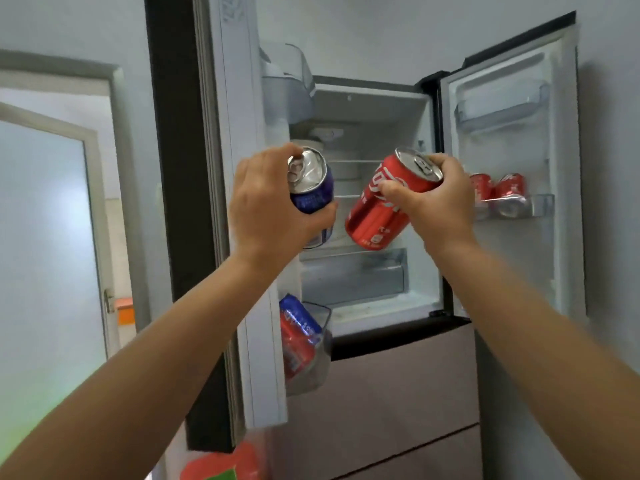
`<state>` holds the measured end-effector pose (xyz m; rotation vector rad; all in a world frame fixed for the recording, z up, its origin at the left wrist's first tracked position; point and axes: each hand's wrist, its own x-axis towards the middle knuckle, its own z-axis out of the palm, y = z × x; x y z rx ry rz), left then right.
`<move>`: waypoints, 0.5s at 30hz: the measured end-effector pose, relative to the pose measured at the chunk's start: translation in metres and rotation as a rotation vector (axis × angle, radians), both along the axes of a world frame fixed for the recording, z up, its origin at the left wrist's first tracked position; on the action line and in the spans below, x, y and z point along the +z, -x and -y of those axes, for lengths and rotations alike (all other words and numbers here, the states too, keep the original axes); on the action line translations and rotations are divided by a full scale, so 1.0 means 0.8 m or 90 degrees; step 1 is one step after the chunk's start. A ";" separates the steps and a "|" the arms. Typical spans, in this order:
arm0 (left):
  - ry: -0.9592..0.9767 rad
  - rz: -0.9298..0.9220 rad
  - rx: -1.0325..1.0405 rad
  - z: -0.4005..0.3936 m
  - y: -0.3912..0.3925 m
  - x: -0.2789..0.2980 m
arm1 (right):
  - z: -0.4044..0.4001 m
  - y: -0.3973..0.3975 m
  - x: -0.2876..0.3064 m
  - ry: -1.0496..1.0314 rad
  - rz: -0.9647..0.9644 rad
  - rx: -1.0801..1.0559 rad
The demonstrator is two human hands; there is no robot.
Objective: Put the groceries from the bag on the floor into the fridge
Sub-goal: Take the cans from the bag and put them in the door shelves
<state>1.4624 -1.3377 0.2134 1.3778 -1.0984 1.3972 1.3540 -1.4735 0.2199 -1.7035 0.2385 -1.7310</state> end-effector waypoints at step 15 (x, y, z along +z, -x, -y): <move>-0.034 -0.199 0.364 0.168 -0.084 0.121 | 0.178 -0.217 0.122 0.045 0.078 0.323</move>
